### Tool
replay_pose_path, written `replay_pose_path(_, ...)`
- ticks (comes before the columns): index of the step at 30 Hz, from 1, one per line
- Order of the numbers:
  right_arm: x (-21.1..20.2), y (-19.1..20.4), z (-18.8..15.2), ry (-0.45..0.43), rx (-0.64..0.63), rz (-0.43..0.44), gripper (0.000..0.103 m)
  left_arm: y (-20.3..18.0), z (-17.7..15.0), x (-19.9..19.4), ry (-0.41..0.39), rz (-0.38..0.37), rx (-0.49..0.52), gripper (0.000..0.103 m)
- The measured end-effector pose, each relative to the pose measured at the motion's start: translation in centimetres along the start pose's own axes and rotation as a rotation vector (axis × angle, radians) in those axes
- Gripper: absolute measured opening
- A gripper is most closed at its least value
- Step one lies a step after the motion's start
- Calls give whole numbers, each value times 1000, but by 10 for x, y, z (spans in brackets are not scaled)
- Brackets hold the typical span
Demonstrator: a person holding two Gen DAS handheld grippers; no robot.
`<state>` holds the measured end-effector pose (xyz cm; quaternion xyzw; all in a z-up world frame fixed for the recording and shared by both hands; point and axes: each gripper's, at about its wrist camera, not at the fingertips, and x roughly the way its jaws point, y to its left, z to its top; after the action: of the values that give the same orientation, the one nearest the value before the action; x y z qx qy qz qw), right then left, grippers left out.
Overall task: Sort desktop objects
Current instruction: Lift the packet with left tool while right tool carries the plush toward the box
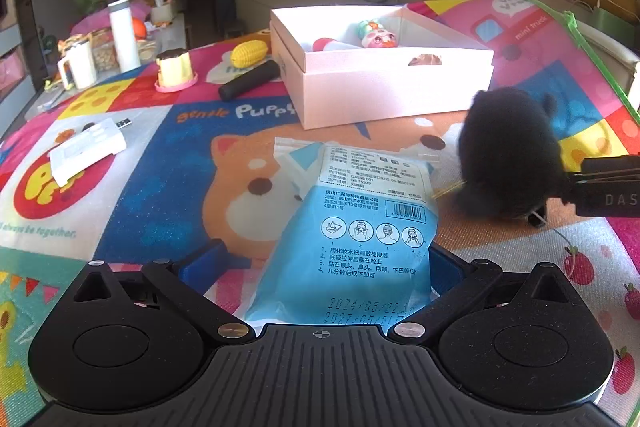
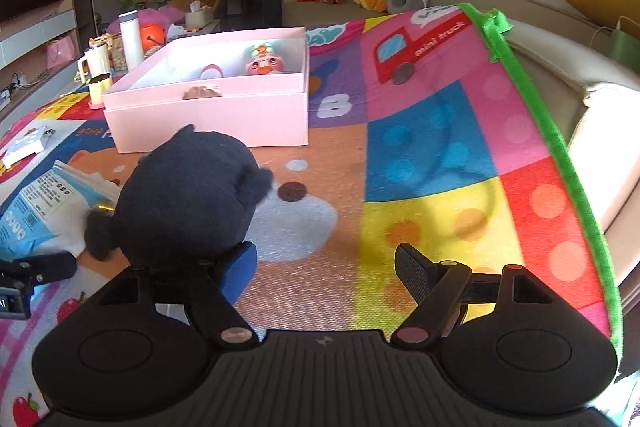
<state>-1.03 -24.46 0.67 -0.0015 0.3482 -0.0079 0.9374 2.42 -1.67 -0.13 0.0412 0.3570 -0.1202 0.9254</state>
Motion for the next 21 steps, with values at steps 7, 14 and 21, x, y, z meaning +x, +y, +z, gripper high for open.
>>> replay_pose_path(7,5,5,4,7,7,12,87,0,0,0,0,0,0,103)
replay_pose_path(14,-34,14,20,-154,-37,46,93,-1,0,0,-1,1,0,103)
replay_pose_path(21,-34,57,51,-206,-126,184,101,-1,0,0,-1,0,-1,103)
